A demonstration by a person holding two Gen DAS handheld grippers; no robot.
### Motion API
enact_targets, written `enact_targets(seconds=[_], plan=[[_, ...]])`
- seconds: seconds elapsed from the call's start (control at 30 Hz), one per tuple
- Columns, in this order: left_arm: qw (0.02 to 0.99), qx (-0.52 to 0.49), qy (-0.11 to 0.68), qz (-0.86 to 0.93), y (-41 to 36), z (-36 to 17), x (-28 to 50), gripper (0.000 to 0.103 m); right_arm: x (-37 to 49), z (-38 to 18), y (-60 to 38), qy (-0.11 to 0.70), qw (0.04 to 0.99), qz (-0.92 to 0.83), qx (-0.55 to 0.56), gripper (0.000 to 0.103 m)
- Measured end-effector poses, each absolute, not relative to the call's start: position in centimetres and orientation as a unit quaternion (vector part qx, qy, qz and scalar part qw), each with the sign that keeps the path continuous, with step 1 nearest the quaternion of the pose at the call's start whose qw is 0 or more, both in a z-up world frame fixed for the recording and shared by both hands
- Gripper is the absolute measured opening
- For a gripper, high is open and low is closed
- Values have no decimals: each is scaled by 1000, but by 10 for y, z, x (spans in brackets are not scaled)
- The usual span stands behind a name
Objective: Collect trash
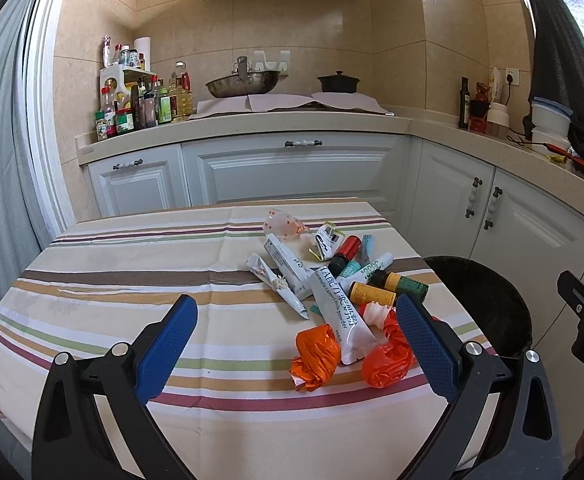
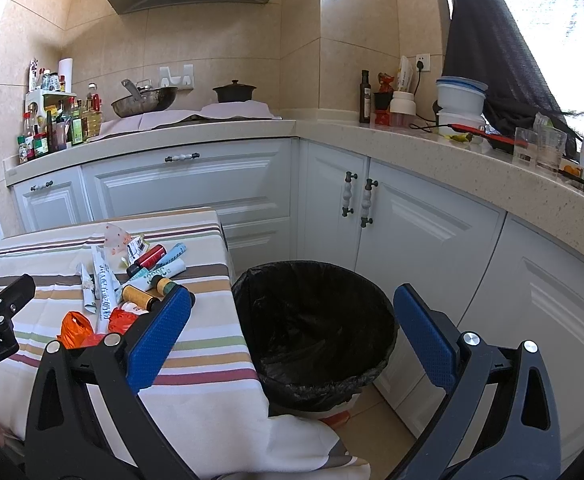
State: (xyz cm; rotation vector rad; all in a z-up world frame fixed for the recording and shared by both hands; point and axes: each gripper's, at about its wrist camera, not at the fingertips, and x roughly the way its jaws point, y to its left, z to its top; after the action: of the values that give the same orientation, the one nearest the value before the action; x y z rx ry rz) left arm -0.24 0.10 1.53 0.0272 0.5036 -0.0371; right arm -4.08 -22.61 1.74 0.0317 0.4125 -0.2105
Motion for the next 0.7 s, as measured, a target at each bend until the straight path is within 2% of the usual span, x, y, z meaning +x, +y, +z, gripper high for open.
enact_targets(seconds=[0.7], plan=[[968, 15, 251, -18, 0, 12, -2, 97, -40, 16, -226, 205, 973, -104, 15, 99]])
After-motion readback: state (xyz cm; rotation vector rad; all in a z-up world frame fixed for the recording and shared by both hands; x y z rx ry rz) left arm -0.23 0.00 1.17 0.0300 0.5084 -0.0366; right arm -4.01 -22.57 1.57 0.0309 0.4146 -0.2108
